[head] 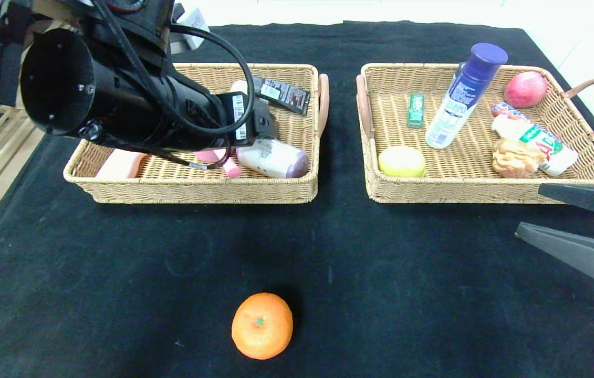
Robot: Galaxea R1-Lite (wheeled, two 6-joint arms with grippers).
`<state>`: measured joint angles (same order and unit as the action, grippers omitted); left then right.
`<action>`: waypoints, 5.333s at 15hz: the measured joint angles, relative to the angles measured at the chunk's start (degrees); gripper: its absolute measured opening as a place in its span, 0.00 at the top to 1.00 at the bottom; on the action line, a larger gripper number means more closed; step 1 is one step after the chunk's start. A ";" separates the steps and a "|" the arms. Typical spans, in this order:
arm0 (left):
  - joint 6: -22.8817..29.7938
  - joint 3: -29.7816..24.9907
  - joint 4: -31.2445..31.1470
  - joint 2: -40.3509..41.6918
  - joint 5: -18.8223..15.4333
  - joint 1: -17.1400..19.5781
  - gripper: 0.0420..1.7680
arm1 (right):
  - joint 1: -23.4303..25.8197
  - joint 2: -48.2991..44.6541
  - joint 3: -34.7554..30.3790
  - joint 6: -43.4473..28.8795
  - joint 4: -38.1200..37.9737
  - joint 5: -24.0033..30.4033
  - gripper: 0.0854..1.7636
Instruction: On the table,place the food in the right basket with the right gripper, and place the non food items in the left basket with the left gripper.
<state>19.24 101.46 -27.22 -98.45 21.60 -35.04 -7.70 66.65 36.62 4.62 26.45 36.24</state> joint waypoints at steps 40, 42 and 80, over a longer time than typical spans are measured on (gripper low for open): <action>11.24 -26.51 -14.92 -1.90 0.13 -18.91 0.03 | -0.09 0.06 -0.13 0.09 0.00 0.00 0.03; 11.26 -26.53 -14.90 -1.94 0.15 -18.91 0.03 | -0.28 0.06 -0.21 0.06 0.09 0.00 0.03; 6.10 -5.79 -3.45 -9.26 -0.99 -24.03 0.38 | 3.38 -8.94 8.74 -0.20 -16.48 -2.84 0.03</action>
<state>25.33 95.67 -30.67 -107.72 20.61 -59.06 -4.33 57.71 45.36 4.43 9.97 33.40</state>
